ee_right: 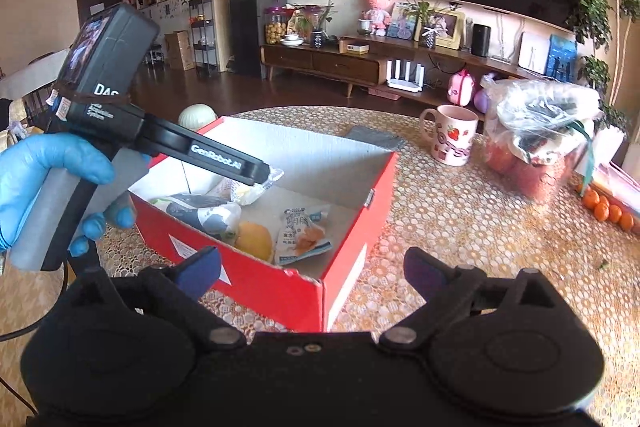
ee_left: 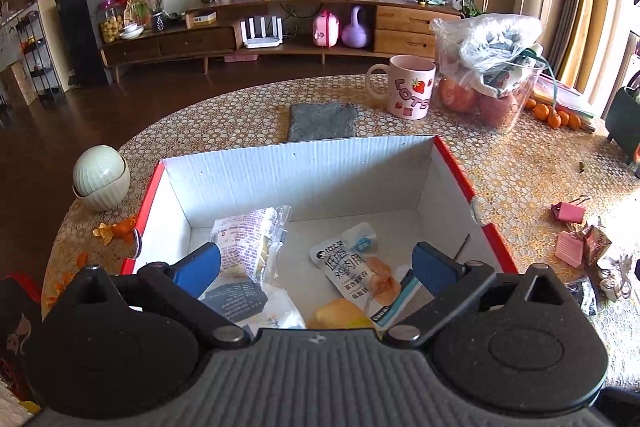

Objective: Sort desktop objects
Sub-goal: 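Move both grippers back toward the black pouch and silver packet on the table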

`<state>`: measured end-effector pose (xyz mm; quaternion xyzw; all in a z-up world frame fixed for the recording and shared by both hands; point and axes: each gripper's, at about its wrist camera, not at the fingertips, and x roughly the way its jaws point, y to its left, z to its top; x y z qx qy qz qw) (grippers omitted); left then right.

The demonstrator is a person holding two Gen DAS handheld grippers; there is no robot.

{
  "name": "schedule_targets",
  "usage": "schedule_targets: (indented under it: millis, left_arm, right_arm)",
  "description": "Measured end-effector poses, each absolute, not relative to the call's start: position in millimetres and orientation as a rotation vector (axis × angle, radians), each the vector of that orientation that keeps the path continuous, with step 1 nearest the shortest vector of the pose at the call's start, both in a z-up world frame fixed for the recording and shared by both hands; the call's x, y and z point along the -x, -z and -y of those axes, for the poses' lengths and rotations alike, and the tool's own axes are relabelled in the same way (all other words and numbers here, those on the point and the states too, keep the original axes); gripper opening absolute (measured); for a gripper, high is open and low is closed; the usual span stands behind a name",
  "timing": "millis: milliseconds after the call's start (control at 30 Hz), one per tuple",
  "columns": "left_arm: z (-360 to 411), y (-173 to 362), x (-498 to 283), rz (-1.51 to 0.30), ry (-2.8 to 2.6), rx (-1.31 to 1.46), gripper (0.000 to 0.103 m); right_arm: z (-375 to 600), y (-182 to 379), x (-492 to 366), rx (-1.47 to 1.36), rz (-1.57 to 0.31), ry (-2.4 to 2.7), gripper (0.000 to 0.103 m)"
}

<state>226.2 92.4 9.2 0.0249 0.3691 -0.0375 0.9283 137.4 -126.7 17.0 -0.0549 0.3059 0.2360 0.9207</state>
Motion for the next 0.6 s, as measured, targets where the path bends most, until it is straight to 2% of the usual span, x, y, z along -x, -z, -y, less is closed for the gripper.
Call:
schedule_targets:
  millis: [600]
  left_arm:
    - [-18, -19, -177, -0.71, 0.203, -0.055, 0.102]
  right_arm:
    - [212, -3, -98, 0.037, -0.614, -0.341, 0.098]
